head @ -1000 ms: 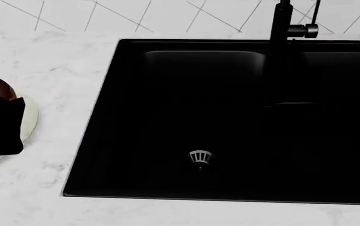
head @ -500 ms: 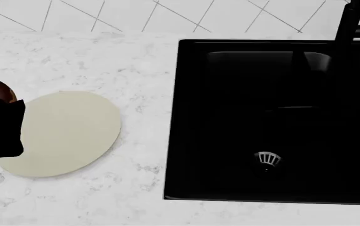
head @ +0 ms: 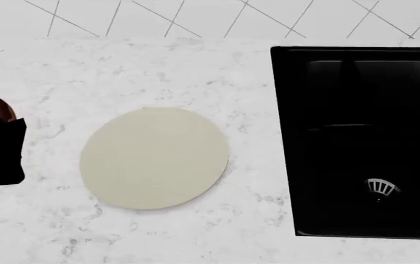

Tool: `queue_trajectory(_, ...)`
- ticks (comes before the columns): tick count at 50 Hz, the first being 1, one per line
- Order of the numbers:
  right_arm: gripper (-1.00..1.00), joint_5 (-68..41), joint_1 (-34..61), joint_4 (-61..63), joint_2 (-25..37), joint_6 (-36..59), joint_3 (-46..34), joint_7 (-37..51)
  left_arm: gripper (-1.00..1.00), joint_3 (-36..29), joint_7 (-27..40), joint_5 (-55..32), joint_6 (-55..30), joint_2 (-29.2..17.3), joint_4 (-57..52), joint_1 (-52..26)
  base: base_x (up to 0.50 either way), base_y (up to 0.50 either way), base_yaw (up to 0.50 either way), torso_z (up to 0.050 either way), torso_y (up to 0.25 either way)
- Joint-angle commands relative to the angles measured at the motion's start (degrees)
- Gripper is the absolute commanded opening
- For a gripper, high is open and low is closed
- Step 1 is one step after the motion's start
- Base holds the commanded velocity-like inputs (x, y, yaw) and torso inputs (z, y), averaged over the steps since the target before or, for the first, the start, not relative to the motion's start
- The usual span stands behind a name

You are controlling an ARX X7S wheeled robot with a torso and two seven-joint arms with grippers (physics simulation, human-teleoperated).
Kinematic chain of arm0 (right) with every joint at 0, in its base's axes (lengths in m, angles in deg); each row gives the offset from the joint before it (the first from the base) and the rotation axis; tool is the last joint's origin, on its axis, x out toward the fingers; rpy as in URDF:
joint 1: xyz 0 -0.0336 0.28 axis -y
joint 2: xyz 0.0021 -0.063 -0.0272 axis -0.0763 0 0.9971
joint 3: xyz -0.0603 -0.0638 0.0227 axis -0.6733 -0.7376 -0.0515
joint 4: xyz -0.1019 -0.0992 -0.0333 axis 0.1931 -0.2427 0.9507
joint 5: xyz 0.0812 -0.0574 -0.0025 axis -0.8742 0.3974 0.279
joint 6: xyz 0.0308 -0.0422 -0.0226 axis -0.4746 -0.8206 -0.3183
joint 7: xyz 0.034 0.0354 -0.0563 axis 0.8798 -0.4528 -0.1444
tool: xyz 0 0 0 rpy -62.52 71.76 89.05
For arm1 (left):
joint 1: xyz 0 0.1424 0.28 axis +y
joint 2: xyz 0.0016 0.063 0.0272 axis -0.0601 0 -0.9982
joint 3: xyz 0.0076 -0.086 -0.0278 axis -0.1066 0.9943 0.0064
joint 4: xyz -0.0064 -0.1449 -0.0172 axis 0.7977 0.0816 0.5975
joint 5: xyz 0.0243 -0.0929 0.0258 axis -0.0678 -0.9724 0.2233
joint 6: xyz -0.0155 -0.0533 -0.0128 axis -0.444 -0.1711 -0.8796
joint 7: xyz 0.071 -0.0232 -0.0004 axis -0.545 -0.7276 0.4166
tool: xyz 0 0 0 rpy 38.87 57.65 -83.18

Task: Place the pastries on the plates.

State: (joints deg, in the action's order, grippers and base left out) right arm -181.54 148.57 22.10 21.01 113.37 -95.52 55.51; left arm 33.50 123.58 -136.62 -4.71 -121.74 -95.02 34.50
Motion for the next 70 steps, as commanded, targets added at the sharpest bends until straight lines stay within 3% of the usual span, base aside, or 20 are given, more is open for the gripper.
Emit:
queue_trajectory(1, 1.00, 0.61, 0.42, -0.44, -0.26, 0.22, 0.19, -0.03, -1.00, -0.43, 0.03, -0.21, 1.28, 0.08, 0.13, -0.07, 0.00, 0.00, 0.00, 0.000, 0.000)
queue_trajectory(14, 1.00, 0.28, 0.56, -0.86, -0.47, 0.32, 0.25, 0.43, -1.00, -1.50, -0.26, -0.11, 1.31, 0.46, 0.67, -1.22, 0.45, 0.00, 0.00, 0.000, 0.000)
queue_trajectory(20, 1.00, 1.10, -1.31, -0.22, -0.14, -0.84, 0.38, 0.48, -1.00, -5.69, -3.52, 3.39, -1.54, 3.02, 5.23, -6.28, 0.00, 0.00, 0.00, 0.000, 0.002)
queue_trajectory(26, 1.00, 2.26, -3.17, 0.40, 0.18, -2.81, 1.06, 0.69, -1.00, -13.83, -15.28, 15.17, -5.19, 8.92, 16.72, -12.62, 0.00, 0.00, 0.00, 0.000, 0.000)
queue_trajectory(31, 1.00, 2.62, -4.93, 1.08, 0.60, -4.42, 1.50, 1.31, -1.00, -21.51, -27.15, 27.61, -3.37, 14.17, 27.31, -16.29, 0.00, 0.00, 0.00, 0.000, 0.002)
queue_trajectory(39, 1.00, 2.49, -5.92, 1.87, 0.60, -5.15, 1.53, 2.83, -1.00, -28.43, -35.91, 36.11, -0.78, 18.76, 36.60, -19.40, 0.00, 0.00, 0.00, 0.000, 0.000)
queue_trajectory(70, 1.00, 0.57, -8.25, 3.19, 2.57, -6.69, 2.68, 3.02, -1.00, -33.54, -38.92, 39.61, 2.05, 21.35, 40.56, -13.56, 0.00, 0.00, 0.00, 0.000, 0.000)
